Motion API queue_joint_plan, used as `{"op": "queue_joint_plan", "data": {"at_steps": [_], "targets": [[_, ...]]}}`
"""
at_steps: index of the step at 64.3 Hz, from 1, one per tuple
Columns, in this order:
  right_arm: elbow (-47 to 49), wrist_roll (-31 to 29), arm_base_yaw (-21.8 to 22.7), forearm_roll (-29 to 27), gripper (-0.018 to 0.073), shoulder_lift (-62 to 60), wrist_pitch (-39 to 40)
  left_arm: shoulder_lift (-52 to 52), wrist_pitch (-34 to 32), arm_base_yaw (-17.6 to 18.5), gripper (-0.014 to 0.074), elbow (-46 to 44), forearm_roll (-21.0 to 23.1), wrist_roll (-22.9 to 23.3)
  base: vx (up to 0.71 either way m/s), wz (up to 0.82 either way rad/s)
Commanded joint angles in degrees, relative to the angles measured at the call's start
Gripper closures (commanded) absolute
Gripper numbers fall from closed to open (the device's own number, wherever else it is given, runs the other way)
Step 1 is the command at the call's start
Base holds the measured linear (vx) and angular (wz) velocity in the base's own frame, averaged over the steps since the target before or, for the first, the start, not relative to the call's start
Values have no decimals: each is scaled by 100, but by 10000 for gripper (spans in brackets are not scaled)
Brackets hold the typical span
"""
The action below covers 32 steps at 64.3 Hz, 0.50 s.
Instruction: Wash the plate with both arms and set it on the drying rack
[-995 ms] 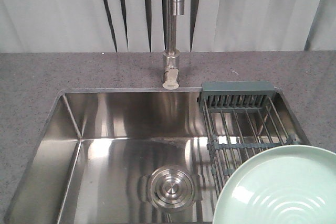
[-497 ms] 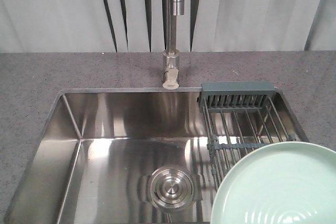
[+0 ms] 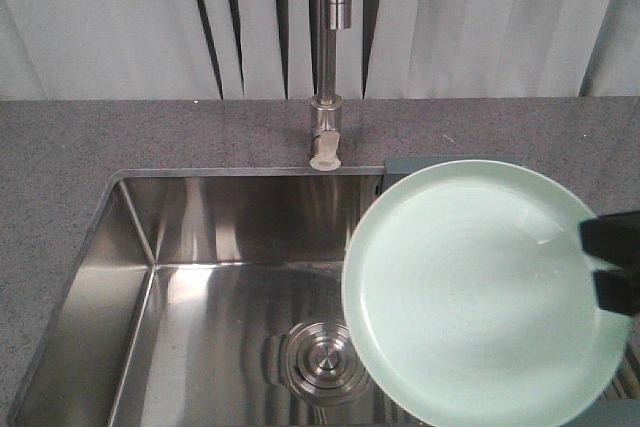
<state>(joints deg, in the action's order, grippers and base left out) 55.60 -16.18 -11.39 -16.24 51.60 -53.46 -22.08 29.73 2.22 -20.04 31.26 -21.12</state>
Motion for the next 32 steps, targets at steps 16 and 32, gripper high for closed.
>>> {"op": "queue_joint_plan", "data": {"at_steps": [16, 32], "targets": [[797, -843, -853, -1179, 561, 2209, 682, -41, -330, 12, 603, -143, 163, 6, 0, 0], [879, 546, -1707, -568, 561, 3084, 2490, -41, -330, 12, 603, -143, 163, 6, 0, 0]]}}
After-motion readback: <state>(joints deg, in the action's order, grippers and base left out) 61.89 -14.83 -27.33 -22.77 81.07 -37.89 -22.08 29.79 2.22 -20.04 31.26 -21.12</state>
